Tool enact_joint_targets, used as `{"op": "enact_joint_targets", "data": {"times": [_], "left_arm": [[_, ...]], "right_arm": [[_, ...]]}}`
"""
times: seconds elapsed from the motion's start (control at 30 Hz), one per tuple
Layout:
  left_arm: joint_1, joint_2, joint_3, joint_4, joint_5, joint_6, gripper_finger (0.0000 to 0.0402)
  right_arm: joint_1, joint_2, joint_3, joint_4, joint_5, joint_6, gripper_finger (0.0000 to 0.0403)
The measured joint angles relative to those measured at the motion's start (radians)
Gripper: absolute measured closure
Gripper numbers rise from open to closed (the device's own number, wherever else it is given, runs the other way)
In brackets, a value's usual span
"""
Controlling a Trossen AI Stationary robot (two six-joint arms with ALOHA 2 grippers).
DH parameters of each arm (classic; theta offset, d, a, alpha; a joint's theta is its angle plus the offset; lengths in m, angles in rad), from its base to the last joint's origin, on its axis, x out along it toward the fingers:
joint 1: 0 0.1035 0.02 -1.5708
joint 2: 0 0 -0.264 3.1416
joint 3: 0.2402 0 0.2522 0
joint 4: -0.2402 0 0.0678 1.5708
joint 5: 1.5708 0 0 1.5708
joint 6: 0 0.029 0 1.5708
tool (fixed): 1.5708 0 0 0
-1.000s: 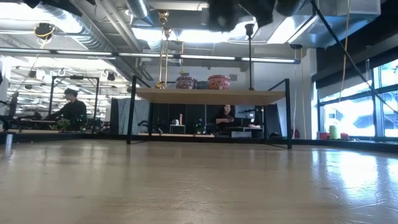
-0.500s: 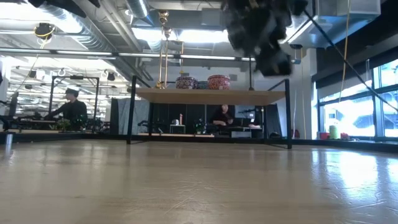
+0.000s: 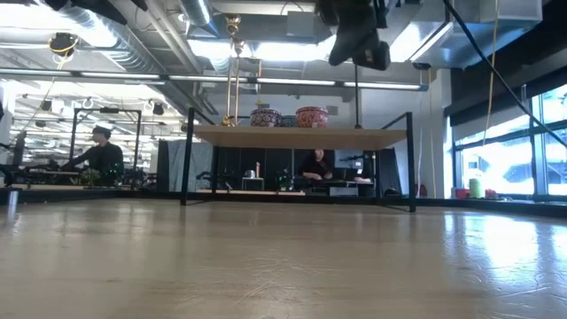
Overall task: Pick & Place candle stick holders
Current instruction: Put the pink scented candle on the shelf
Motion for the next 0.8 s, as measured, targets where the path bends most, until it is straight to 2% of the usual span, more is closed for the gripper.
{"op": "enact_joint_targets", "data": {"times": [0.07, 0.13, 0.2, 0.3, 0.57, 0.8], "left_arm": [[0.000, 0.000, 0.000, 0.000, -0.009, -0.002, 0.0151], [0.000, 0.000, 0.000, 0.000, -0.016, -0.013, 0.0151], [0.000, 0.000, 0.000, 0.000, -0.017, -0.019, 0.0151], [0.000, 0.004, 0.000, 0.000, -0.017, -0.019, 0.0151], [0.000, 0.019, 0.000, 0.000, -0.017, -0.026, 0.0151], [0.000, 0.031, 0.000, 0.000, -0.017, -0.026, 0.0151]], "right_arm": [[-0.016, 0.008, 0.001, 0.019, -0.031, 0.017, 0.0400], [-0.030, 0.012, 0.001, 0.015, -0.030, 0.060, 0.0401], [-0.039, 0.012, 0.001, 0.020, -0.014, 0.033, 0.0401], [-0.042, 0.012, 0.001, 0.028, 0.078, -0.031, 0.0401], [-0.081, 0.015, 0.001, 0.044, 0.280, -0.031, 0.0402], [-0.129, 0.050, -0.001, 0.070, 0.275, 0.000, 0.0402]]}}
